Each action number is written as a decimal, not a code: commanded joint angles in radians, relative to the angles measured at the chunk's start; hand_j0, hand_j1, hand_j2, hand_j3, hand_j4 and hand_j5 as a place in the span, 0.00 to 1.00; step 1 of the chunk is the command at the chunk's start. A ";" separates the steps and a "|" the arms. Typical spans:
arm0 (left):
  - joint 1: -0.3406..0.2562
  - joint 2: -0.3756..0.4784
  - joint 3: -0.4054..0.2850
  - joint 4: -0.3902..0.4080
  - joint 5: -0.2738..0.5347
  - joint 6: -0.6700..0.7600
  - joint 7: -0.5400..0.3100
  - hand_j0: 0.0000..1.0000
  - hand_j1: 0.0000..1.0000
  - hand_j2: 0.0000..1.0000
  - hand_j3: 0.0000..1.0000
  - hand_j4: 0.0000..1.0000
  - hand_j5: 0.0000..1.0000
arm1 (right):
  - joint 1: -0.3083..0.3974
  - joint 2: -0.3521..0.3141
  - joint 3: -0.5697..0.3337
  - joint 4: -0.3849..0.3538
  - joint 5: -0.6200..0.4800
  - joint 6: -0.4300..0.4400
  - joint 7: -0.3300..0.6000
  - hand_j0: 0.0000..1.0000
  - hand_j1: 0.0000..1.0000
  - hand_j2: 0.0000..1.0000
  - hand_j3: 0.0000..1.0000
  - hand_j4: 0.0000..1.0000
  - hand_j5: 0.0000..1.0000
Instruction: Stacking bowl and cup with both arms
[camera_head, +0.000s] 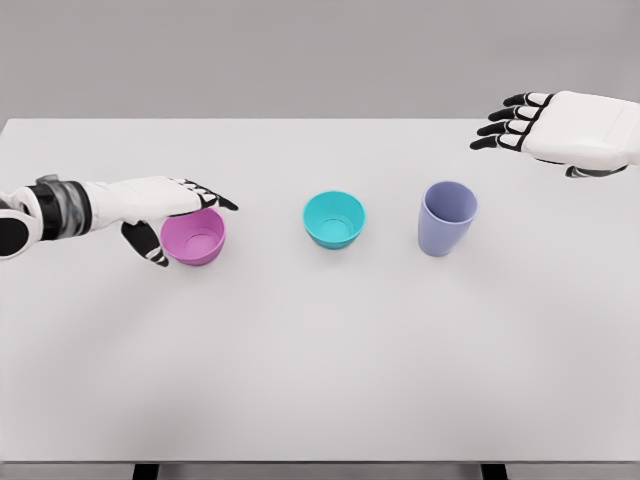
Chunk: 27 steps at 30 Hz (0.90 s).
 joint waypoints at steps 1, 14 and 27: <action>0.000 -0.004 -0.001 0.000 0.001 0.004 0.000 1.00 1.00 1.00 1.00 1.00 1.00 | 0.000 -0.002 0.000 0.001 -0.003 0.003 0.000 1.00 1.00 1.00 1.00 1.00 1.00; -0.002 -0.034 -0.019 0.040 0.001 0.004 0.000 1.00 1.00 1.00 1.00 1.00 1.00 | 0.000 -0.002 0.000 -0.001 -0.003 0.003 0.000 1.00 1.00 1.00 1.00 1.00 1.00; -0.002 -0.047 -0.021 0.067 -0.004 0.004 0.000 1.00 1.00 1.00 1.00 1.00 1.00 | 0.000 -0.002 0.000 -0.001 -0.003 0.003 0.000 1.00 1.00 1.00 1.00 1.00 1.00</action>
